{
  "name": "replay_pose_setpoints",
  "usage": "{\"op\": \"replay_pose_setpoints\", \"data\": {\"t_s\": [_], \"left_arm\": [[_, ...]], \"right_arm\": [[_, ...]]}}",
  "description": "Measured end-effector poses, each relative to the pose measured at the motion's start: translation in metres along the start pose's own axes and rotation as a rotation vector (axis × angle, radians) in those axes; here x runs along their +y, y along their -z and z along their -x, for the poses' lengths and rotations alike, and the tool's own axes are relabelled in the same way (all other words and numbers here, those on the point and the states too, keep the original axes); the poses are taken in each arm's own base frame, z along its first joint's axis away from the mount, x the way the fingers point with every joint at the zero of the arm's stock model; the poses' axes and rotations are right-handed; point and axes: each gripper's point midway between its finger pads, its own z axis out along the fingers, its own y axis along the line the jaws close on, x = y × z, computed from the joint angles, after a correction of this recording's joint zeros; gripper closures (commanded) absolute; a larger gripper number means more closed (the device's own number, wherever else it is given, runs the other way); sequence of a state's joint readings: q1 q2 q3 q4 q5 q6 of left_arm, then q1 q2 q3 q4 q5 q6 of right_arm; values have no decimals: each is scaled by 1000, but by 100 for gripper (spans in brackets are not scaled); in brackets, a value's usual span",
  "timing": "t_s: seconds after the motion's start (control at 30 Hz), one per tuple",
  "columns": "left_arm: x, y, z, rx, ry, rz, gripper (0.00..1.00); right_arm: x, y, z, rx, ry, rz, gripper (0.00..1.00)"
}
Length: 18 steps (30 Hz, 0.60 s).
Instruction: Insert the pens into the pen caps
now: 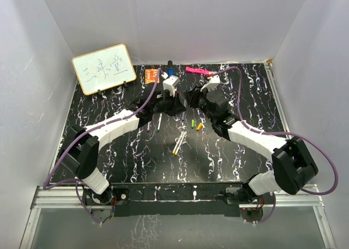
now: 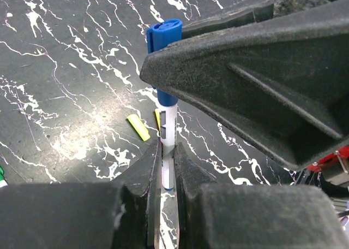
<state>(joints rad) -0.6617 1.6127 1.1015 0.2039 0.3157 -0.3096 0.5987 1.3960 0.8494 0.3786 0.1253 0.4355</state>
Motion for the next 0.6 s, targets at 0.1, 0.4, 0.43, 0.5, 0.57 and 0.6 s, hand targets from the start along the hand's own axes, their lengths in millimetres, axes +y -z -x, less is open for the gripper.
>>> {"op": "replay_pose_setpoints", "data": {"t_s": [0.1,0.4,0.43,0.5,0.57,0.6], "left_arm": [[4,1,3,-9,21,8,100],[9,2,8,-42,67,-15,100],[9,2,8,-48,68,-16,100],[11,3,8,-51,70,-15,100],[12,3,9,-53,74,-13,100],[12,3,9,-53,75,-12,100]], "right_arm": [[3,0,1,-14,16,-5,100],[4,-1,4,-35,25,-16,100],[4,-1,4,-36,24,-16,100],[4,-2,3,-37,21,-15,100],[4,-4,2,-39,16,-15,100],[5,-4,2,-40,15,-14,100]]}}
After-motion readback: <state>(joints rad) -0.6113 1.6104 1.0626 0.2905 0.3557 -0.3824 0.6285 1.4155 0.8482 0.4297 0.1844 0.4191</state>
